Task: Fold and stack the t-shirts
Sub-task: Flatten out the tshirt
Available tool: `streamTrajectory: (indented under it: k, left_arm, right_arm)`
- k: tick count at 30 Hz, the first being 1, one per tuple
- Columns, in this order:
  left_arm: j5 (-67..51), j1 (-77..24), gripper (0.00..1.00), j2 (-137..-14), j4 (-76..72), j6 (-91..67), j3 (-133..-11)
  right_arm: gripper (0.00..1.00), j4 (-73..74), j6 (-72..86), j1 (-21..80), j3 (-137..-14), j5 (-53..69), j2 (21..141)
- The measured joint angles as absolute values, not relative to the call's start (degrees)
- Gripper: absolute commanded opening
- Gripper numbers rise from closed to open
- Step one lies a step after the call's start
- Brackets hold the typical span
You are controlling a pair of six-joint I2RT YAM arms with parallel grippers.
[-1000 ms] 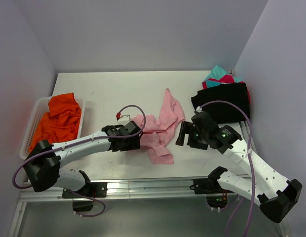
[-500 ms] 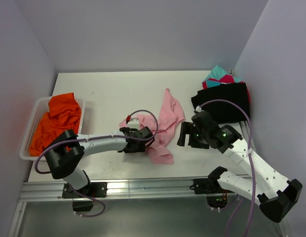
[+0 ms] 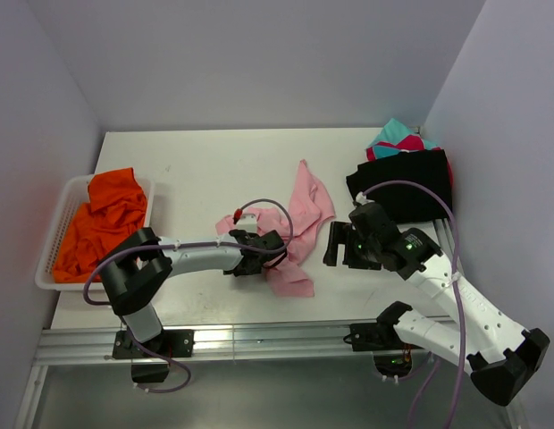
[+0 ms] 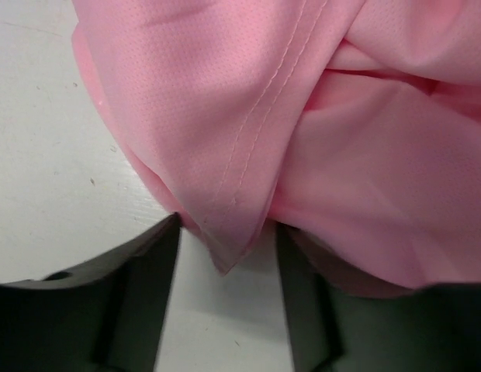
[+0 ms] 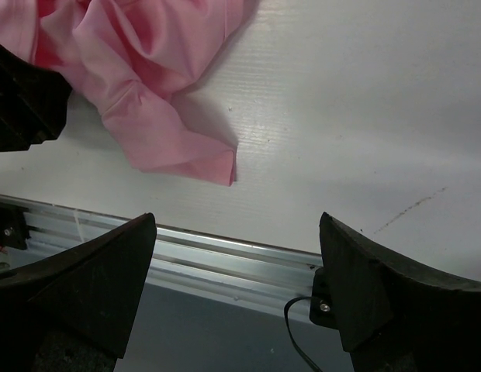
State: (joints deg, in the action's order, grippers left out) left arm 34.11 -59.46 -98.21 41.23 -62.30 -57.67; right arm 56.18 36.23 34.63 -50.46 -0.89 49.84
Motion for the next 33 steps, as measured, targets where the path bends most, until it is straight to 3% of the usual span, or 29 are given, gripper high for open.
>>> streamTrajectory:
  k: [4,8,9,10,13,23,33]
  left_arm:
    - [34.4,-59.5,0.31,-98.5,42.0,-62.9,-57.7]
    - [34.4,-59.5,0.28,-98.5,43.1,-63.7,-57.7]
    - [34.4,-59.5,0.24,-98.5,43.3,-63.8,-57.7]
    - [34.4,-59.5,0.13,-98.5,43.5,-64.1,-57.7]
    - [34.5,-59.5,0.00,-98.5,44.3,-64.8,-57.7]
    - [35.0,-59.5,0.00,-94.1,47.7,-65.8,-59.4]
    - [35.4,-59.5,0.00,-90.8,48.4,-65.9,-61.8]
  right_arm:
    - [0.93,56.2,36.1,34.6,-50.4,-1.1,49.8]
    - [0.93,56.3,36.1,34.5,-50.2,-1.1,49.8]
    - [0.92,56.2,36.1,34.5,-50.2,-1.1,49.8]
    - [0.91,56.3,36.1,34.5,-50.2,-1.1,49.8]
    - [0.88,56.2,36.1,34.5,-50.2,-0.9,49.8]
    - [0.86,52.5,36.8,34.9,-47.0,5.2,50.6]
    - [0.85,42.8,35.7,40.6,-45.0,6.8,69.9]
